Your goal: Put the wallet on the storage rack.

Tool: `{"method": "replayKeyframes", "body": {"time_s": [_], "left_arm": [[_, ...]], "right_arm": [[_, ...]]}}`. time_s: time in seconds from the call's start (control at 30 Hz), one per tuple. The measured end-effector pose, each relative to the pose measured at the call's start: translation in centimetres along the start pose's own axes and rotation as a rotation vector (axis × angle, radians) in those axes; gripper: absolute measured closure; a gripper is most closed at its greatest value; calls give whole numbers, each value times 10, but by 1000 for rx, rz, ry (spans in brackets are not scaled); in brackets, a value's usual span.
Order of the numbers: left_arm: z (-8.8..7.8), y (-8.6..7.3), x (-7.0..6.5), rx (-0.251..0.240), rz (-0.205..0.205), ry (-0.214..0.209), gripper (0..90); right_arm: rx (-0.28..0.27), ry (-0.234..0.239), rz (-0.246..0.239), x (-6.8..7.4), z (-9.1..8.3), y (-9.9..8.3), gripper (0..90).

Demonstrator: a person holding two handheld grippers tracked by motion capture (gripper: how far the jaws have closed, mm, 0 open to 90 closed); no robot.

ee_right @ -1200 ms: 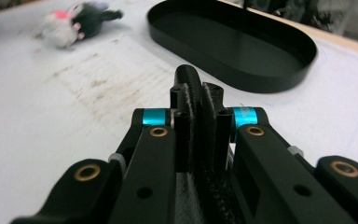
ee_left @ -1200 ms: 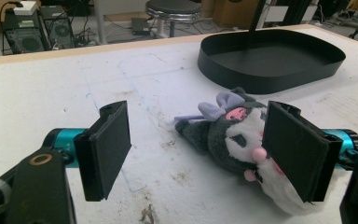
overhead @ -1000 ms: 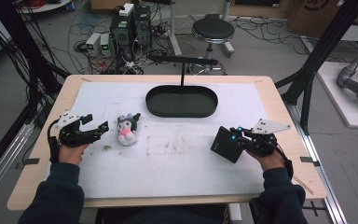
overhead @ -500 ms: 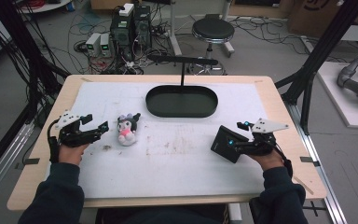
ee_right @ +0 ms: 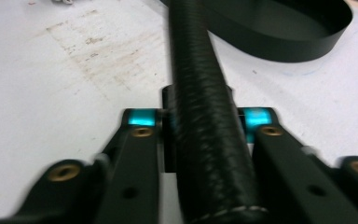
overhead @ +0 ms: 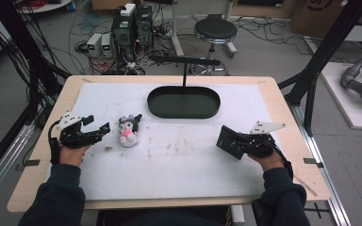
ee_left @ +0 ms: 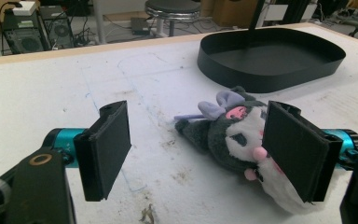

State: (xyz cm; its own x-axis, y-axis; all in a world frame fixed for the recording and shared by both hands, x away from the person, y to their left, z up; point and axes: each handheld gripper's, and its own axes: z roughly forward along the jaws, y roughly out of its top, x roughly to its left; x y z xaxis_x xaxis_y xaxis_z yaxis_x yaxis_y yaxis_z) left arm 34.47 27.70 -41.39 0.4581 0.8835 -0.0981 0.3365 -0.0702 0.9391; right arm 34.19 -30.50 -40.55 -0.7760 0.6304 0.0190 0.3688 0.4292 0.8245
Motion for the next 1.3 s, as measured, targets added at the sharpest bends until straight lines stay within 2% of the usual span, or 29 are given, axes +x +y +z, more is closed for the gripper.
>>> {"method": "replayKeyframes", "body": {"time_s": [0.07, 0.13, 0.23, 0.27, 0.3, 0.4, 0.43, 0.5, 0.57, 0.63, 0.67, 0.77, 0.83, 0.9, 1.07, 1.1, 1.13, 1.17, 1.3], "left_arm": [[0, 0, 0, 0, 1, 0, 232], [1, 0, 0, 7, 4, -4, 232], [1, -1, 0, 8, 3, -9, 231], [2, -1, -1, 8, 4, -9, 231], [2, -1, -1, 10, 6, -9, 232], [2, -1, -1, 10, 5, -12, 232], [2, 0, -1, 10, 6, -12, 232], [1, 0, -1, 9, 7, -13, 232], [1, 0, -1, 9, 8, -13, 232], [1, 0, 0, 9, 6, -15, 232], [1, -1, 0, 10, 6, -16, 232], [2, -1, 0, 12, 8, -17, 231], [2, -1, 0, 12, 7, -18, 232], [2, -1, 0, 10, 8, -17, 232], [2, -1, 0, 11, 7, -18, 232], [2, -1, 0, 14, 8, -19, 232], [2, -1, 0, 14, 10, -20, 232], [2, -1, 0, 14, 10, -20, 232], [3, -1, -1, 16, 12, -19, 232]], "right_arm": [[-1, 2, 1, 0, 0, 1, 778], [-46, -2, 13, -2, -1, 4, 785], [-103, -35, 43, -3, -3, 14, 785], [-103, -35, 43, -3, -3, 14, 785], [-133, -59, 65, -3, -2, 22, 785], [-155, -88, 71, -3, 5, 37, 784], [-155, -88, 71, -3, 5, 37, 784], [-170, -119, 87, -8, 18, 54, 785], [-170, -128, 86, -9, 22, 60, 785], [-175, -136, 71, -13, 36, 75, 785], [-175, -136, 71, -13, 36, 75, 785], [-172, -171, 64, -18, 55, 92, 785], [-172, -172, 71, -19, 60, 96, 785], [-171, -165, 87, -22, 76, 103, 786], [-155, -168, 79, -22, 98, 115, 785], [-155, -168, 79, -22, 98, 115, 785], [-153, -167, 69, -21, 106, 120, 785], [-153, -167, 69, -21, 106, 120, 785], [-136, -161, 55, -19, 129, 131, 784]]}}
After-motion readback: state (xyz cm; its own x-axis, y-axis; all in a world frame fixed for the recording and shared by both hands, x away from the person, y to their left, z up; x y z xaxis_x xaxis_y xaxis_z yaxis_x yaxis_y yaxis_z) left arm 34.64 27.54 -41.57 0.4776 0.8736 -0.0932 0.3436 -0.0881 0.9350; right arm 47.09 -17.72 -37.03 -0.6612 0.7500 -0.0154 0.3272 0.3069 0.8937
